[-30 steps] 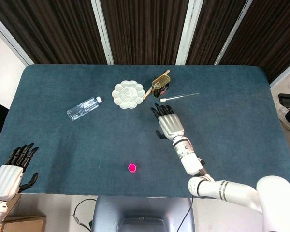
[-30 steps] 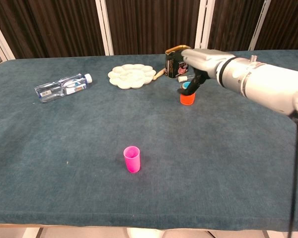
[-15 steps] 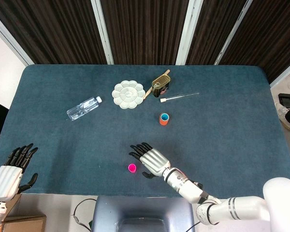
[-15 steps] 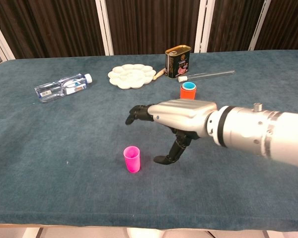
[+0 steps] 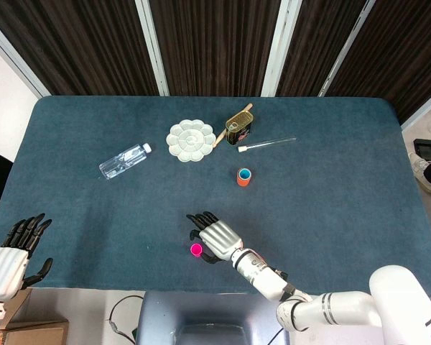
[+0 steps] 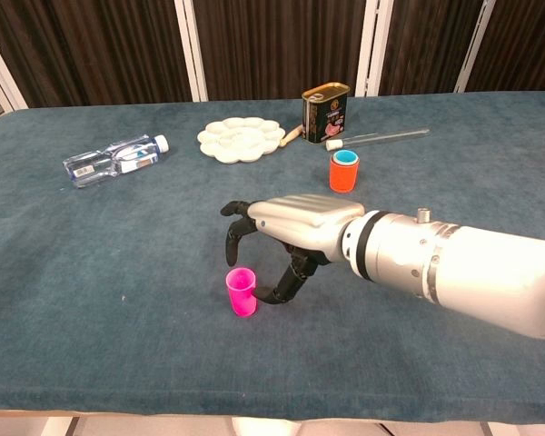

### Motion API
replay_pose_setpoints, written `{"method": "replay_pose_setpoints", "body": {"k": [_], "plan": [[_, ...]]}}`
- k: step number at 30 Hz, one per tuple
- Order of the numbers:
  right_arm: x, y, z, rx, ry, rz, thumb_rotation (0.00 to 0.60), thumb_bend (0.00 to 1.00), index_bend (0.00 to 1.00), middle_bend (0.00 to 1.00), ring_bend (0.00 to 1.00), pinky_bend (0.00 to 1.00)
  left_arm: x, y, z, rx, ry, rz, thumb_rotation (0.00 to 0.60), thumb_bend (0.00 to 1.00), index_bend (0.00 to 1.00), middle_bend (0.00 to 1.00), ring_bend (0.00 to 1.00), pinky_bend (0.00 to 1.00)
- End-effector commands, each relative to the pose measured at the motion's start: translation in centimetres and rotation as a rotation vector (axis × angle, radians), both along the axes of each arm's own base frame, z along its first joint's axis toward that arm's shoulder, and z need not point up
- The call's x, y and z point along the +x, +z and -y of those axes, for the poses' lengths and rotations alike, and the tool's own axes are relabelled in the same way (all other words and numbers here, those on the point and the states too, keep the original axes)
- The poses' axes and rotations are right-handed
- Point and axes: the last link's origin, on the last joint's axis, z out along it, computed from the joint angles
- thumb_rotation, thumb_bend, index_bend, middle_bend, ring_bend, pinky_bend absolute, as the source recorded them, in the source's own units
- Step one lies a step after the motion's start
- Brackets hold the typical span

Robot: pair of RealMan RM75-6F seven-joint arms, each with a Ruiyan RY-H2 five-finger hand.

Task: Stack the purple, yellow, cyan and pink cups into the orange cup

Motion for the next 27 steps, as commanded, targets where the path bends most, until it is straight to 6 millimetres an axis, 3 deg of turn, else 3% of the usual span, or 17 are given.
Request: {"method": "replay_pose_setpoints", "body": {"k": [1, 9, 14, 17, 20, 24, 27], "plan": [[0.1, -0.2, 0.0, 0.01, -0.01, 0.008, 0.6, 0.49, 0.5, 0.02, 0.0, 0.0, 0.0, 0.0, 0.0, 0.001, 0.0, 0.001, 0.6, 0.4, 0.0, 0.0, 0.0, 0.09], [0.1, -0.6, 0.1, 0.015, -0.022, 0.014, 0.6, 0.5, 0.56, 0.04, 0.0, 0.0, 0.0, 0.2, 0.1, 0.006, -0.003, 0.008, 0.6, 0.4, 0.0, 0.0, 0.0, 0.1], [0.3, -0.8, 0.1, 0.001, -0.036, 0.038, 0.6, 0.5, 0.68, 0.12, 0.0, 0.0, 0.0, 0.3, 0.1, 0.008, -0.005, 0.008, 0.6, 0.4, 0.0, 0.0, 0.0, 0.09], [0.8, 0.1, 0.9, -0.065, -0.046, 0.094, 0.6, 0.51, 0.7, 0.14, 0.0, 0.0, 0.0, 0.2, 0.1, 0.007, -0.007, 0.008, 0.6, 0.4, 0.0, 0.0, 0.0, 0.09], [0.7, 2.3, 3.0, -0.233, -0.043, 0.151, 0.6, 0.51, 0.71, 0.15, 0.0, 0.0, 0.0, 0.3, 0.2, 0.007, -0.006, 0.005, 0.6, 0.4, 0.0, 0.0, 0.0, 0.1], [-0.2, 5.8, 7.7, -0.474, -0.102, 0.198, 0.6, 0.51, 0.71, 0.15, 0.0, 0.0, 0.0, 0.3, 0.2, 0.008, -0.009, 0.007, 0.6, 0.4, 0.0, 0.0, 0.0, 0.1], [-1.6, 7.2, 10.3, -0.576, -0.165, 0.199, 0.6, 0.54, 0.71, 0.17, 0.0, 0.0, 0.1, 0.1, 0.1, 0.002, -0.007, 0.005, 0.6, 0.4, 0.0, 0.0, 0.0, 0.09]]}}
